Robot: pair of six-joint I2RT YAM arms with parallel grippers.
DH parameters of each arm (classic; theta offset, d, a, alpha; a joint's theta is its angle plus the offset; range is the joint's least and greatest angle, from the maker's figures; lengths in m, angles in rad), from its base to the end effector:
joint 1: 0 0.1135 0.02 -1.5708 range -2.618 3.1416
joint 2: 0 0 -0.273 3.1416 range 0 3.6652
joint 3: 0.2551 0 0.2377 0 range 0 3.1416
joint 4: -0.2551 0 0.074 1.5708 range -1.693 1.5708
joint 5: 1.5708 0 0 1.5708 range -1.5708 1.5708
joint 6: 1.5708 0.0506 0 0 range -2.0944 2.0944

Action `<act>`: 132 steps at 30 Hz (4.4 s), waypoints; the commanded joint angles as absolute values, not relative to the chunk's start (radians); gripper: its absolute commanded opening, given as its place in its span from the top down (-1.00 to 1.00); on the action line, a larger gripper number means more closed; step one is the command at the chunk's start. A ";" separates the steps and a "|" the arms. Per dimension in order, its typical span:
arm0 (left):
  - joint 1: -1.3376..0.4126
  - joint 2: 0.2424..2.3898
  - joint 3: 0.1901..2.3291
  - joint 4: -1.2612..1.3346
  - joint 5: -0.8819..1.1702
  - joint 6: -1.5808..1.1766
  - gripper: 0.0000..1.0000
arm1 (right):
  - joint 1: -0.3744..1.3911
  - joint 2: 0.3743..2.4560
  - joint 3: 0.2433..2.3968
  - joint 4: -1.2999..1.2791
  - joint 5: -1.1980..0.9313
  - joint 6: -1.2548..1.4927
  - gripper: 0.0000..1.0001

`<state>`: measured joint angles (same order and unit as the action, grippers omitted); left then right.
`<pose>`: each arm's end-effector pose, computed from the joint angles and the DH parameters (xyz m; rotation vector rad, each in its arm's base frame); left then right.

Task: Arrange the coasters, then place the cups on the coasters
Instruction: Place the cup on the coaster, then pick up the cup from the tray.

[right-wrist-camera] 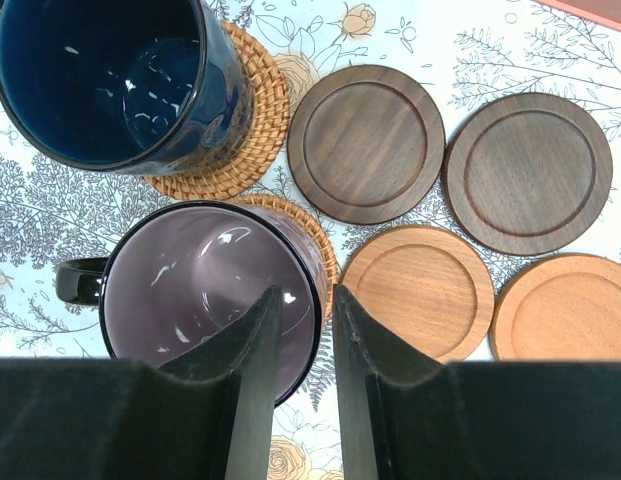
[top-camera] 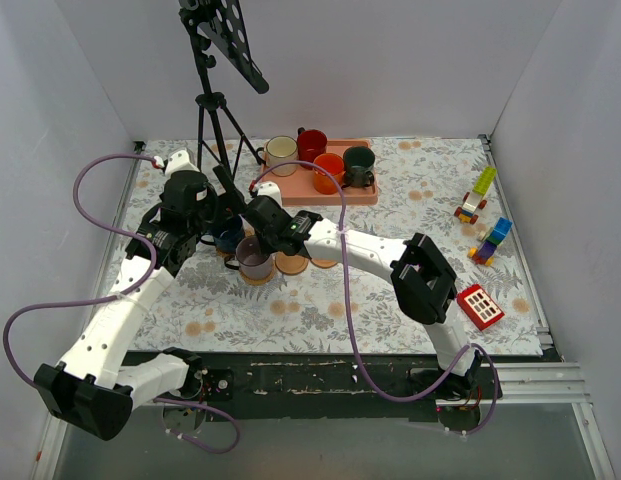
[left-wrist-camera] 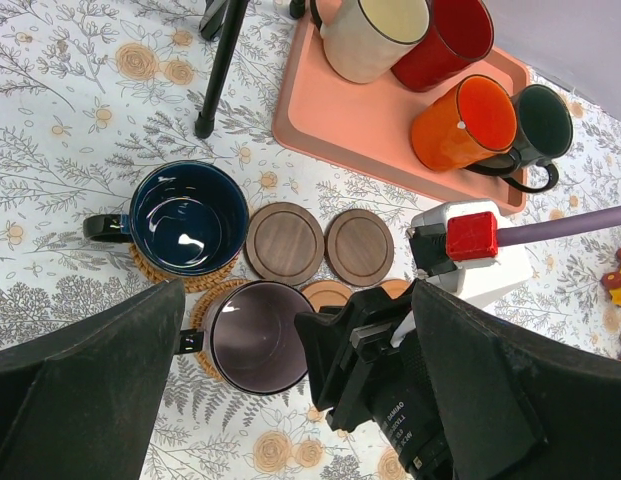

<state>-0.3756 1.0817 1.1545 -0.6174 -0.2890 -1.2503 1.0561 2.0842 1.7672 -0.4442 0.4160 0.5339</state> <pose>0.2114 -0.0679 0.3676 -1.0733 1.8782 -0.6667 0.2533 0.4064 0.2536 -0.3876 2.2456 0.3587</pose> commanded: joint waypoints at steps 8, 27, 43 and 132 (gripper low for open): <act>-0.382 1.062 1.184 -0.686 -0.357 -1.235 -0.96 | 1.063 2.016 1.832 -0.350 0.436 0.508 -0.16; -0.382 1.127 1.261 -0.698 -0.359 -1.220 -0.96 | 0.953 1.695 1.616 -0.299 0.520 0.466 -0.49; -0.383 1.486 1.491 -0.675 -0.276 -1.324 -0.33 | 0.695 1.318 1.310 -0.276 0.448 0.460 -0.38; -0.365 2.175 1.767 -0.396 -0.483 -1.987 0.77 | 0.505 1.308 1.433 -0.288 0.325 0.098 -0.42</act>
